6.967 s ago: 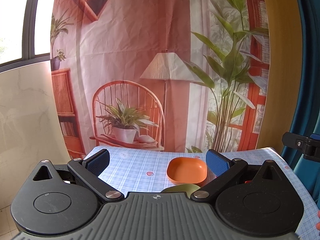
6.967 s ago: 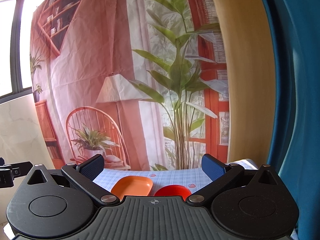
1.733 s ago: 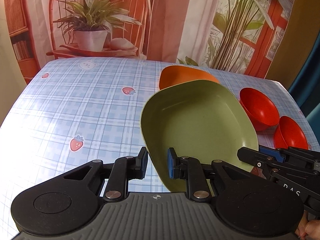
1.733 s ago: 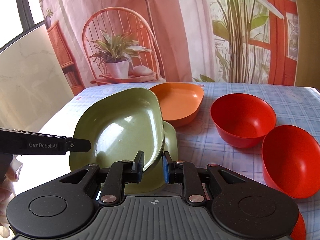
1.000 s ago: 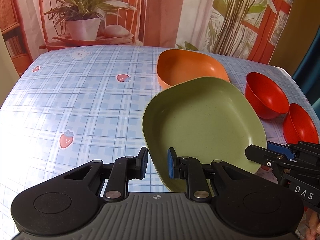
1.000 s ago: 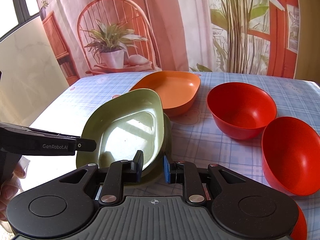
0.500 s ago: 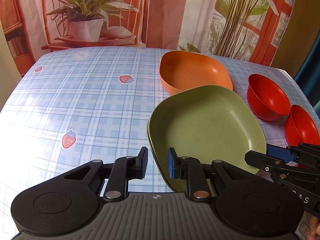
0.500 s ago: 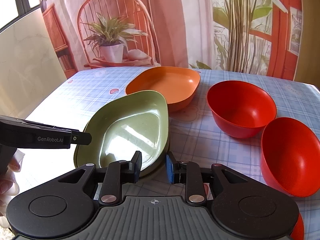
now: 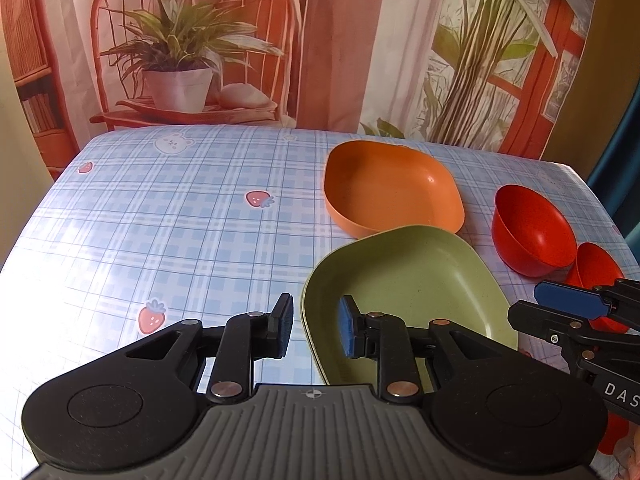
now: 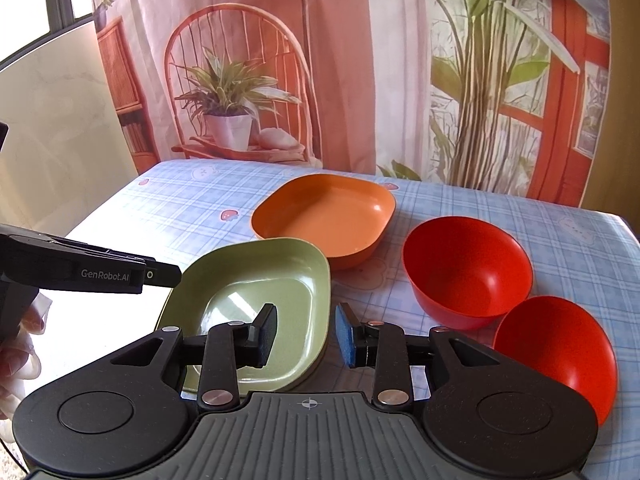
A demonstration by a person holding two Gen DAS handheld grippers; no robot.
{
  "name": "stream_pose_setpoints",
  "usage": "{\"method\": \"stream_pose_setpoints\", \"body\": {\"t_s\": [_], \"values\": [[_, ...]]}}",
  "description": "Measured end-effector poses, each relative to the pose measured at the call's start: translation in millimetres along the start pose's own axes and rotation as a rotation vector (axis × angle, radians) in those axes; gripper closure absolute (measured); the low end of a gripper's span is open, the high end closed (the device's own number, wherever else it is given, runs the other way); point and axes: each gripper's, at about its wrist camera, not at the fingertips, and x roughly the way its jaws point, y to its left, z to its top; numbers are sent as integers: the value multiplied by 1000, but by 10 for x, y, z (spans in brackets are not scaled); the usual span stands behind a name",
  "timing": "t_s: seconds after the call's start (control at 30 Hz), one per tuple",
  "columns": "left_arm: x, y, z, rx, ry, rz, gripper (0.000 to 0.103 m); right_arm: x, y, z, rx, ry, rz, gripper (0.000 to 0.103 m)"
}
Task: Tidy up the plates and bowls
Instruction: 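Lower the green plate onto the other green plate, open left gripper, then grasp the orange plate rim with the left gripper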
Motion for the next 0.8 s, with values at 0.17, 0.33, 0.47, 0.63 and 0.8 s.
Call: {"method": "stream_pose_setpoints", "body": {"t_s": [0.17,0.33,0.47,0.63,0.8], "values": [[-47,-29,119,16,-25,-3,76,9,-56,145,-13,-10,-3,73],[-63,-26,251,26,-48,-4,76,52,-117,310,-20,-18,4,73],[-22,-3,387,37,-63,1,76,115,-180,442,-20,-20,7,74],[81,71,567,25,-74,3,76,252,-332,629,-3,-25,-6,74],[278,136,730,12,-64,-1,76,443,-499,778,18,-19,-26,74]]}}
